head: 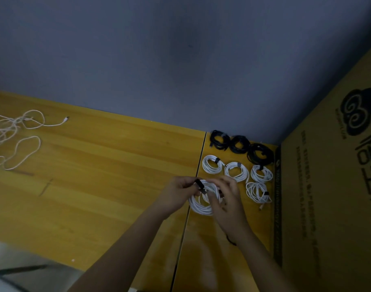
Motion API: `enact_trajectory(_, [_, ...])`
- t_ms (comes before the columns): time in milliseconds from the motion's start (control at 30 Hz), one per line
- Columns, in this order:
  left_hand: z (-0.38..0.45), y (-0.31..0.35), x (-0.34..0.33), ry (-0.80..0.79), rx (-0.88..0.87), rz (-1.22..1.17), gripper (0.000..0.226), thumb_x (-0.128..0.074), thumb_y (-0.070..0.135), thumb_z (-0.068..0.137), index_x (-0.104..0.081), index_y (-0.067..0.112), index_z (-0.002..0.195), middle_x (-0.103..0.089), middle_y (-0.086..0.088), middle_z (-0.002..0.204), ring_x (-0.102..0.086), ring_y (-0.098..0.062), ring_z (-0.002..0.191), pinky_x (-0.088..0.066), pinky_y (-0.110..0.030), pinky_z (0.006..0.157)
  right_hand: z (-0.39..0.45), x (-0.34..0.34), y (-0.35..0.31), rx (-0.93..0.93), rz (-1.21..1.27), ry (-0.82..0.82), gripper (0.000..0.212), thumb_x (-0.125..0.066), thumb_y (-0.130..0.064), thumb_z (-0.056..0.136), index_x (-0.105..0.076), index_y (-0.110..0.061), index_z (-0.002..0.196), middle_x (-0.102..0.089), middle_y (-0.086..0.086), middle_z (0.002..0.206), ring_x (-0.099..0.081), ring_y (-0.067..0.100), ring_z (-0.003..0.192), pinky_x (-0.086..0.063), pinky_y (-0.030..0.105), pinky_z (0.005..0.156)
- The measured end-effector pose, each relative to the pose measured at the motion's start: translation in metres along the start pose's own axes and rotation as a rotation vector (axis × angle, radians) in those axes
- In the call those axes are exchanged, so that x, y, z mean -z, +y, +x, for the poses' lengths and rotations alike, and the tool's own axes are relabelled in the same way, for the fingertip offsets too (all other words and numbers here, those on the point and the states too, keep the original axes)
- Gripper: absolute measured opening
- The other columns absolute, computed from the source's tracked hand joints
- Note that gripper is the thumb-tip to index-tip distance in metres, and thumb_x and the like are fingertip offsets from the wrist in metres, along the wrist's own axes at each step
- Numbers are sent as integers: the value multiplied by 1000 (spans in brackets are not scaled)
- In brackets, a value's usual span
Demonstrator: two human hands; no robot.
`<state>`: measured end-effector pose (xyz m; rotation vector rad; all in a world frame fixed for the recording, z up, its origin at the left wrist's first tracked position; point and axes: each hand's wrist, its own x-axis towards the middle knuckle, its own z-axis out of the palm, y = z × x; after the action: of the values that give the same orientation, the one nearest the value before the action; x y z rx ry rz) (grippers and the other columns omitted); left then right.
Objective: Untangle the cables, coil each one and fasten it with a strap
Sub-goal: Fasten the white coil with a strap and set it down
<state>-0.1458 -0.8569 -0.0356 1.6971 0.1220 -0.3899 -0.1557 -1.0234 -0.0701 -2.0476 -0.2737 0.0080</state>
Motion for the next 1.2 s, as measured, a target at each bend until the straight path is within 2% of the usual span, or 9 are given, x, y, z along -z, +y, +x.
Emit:
enact_trajectory(233, [-4,5,0,-65,-23,37,23,-52,14,98,-69,7,110,-62,19,60,-55,7,58,-38,-8,58,6,8,-2,198,-264,-50,17,-71,-15,83,-70,-27,95,-45,-14,110,-35,0,109,-29,15,87])
enact_trajectory(367, [-5,4,0,-68,-56,123,26,-51,23,98,-72,9,99,-64,5,69,-58,-17,72,-41,-28,70,12,11,-9,261,-248,20,10,-72,-10,82,-76,-18,88,-58,-3,109,-40,2,104,-32,4,87])
enact_trajectory(433, [-4,2,-2,-81,-76,180,28,-48,23,100,-71,10,90,-63,-1,72,-56,-18,71,-39,-30,69,14,13,-10,267,-206,16,10,-69,-8,83,-76,-12,89,-61,0,109,-48,8,102,-34,6,87])
enact_trajectory(600, [-1,4,-1,-135,-116,315,36,-43,15,102,-57,31,72,-58,8,72,-52,9,59,-37,-9,59,18,9,-14,152,-40,-31,15,-64,3,86,-75,-4,92,-64,-4,99,-63,15,91,-50,18,81])
enact_trajectory(734, [0,0,-1,-196,-47,324,32,-40,13,103,-59,26,80,-58,13,79,-53,16,66,-39,-4,62,18,5,-11,22,40,-3,13,-66,2,85,-76,-6,86,-64,-7,87,-64,18,86,-54,28,76])
enact_trajectory(900, [2,-1,0,-195,-16,330,24,-44,16,101,-66,17,94,-62,9,81,-58,-1,76,-41,-9,63,22,4,-16,-237,291,-23,27,-70,-2,83,-58,-24,94,-65,1,81,-65,13,76,-53,23,67])
enact_trajectory(1034, [2,-2,-1,-169,-74,357,24,-45,15,100,-66,5,105,-62,-24,86,-51,-15,72,-38,-27,67,26,5,-16,-275,271,-77,31,-69,-7,85,-58,-33,97,-64,-1,82,-64,6,77,-53,19,68])
enact_trajectory(1134, [0,1,-5,-105,-155,425,24,-53,22,98,-58,18,120,-66,2,95,-60,-5,81,-45,-17,67,27,6,-16,-343,356,-28,21,-71,-5,82,-66,-24,88,-68,-4,79,-65,6,76,-51,15,65])
enact_trajectory(1200, [-1,2,-8,-29,-216,525,24,-60,22,94,-56,16,117,-62,1,106,-60,-11,93,-49,-24,73,26,7,-15,-425,439,-7,15,-72,-5,82,-70,-20,84,-71,-6,75,-68,8,75,-51,16,62])
